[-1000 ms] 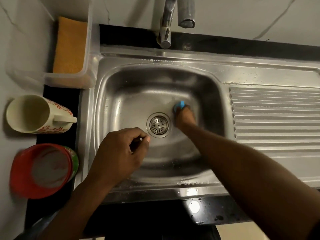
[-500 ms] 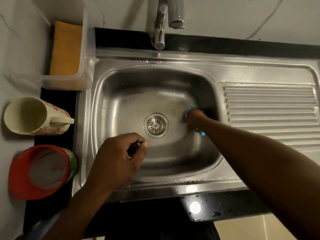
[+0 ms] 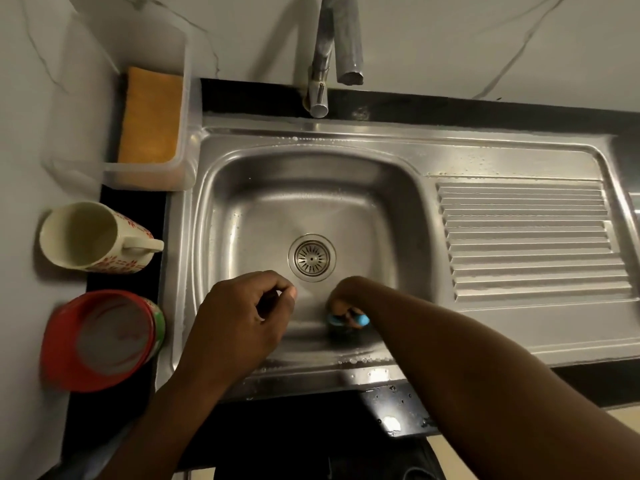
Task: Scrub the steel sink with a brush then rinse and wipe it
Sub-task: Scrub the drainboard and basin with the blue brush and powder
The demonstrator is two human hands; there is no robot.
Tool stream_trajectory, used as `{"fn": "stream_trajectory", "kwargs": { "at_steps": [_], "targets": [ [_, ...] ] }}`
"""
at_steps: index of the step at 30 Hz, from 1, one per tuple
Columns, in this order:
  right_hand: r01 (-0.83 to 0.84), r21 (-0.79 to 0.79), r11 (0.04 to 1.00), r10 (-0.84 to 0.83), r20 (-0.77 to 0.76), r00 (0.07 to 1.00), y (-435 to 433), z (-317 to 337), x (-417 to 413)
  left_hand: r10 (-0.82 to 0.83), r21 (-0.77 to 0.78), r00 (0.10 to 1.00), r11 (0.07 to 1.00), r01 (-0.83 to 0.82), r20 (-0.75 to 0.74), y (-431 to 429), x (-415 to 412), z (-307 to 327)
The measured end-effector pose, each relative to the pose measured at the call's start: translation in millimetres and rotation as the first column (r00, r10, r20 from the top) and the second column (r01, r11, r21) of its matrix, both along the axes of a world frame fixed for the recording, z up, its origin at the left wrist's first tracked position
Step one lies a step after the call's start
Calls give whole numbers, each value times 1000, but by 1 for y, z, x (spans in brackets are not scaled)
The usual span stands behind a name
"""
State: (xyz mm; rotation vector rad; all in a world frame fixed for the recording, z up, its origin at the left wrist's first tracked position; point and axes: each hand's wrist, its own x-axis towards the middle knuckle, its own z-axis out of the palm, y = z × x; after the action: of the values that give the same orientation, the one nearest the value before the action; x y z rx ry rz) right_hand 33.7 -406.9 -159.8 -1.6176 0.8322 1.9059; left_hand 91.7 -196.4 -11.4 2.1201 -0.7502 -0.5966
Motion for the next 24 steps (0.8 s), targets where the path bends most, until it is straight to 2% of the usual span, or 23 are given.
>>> {"fn": "stream_trajectory", "kwargs": {
  "at_steps": [2,4,6,11,15,17,19,21,24],
  "targets": [
    [50,52,997,-52,28,998,27,-11,17,7,14,1000,1000,-7,2,2,-1,0],
    [-40,81,996,35,62,997,42,-11,21,12,19,1000,1000,-12,10,3,-3,1],
    [-37,62,997,35,30,999,30,-5,11,16,25,1000,1000,-16,15,6,-4,2],
    [-139,-86,987,140,0,990,-39,6,-24,25,33,999,999,-26,23,13,-12,2],
    [-106,-174,979,114,35,993,-54,8,-33,39,33,998,999,-40,40,18,-18,7],
    [-162,-200,966,186,106,977,-52,10,-38,59,35,997,998,-60,46,22,-21,12],
    [-136,-265,955,198,224,954,-55,9,-45,82,30,995,996,-84,49,26,-25,15],
    [-6,-309,951,126,371,920,-53,20,-47,111,20,993,993,-112,48,32,-28,19],
    [104,-364,925,142,588,796,-50,40,-40,152,1,988,988,-152,27,41,-33,24]
  ]
}}
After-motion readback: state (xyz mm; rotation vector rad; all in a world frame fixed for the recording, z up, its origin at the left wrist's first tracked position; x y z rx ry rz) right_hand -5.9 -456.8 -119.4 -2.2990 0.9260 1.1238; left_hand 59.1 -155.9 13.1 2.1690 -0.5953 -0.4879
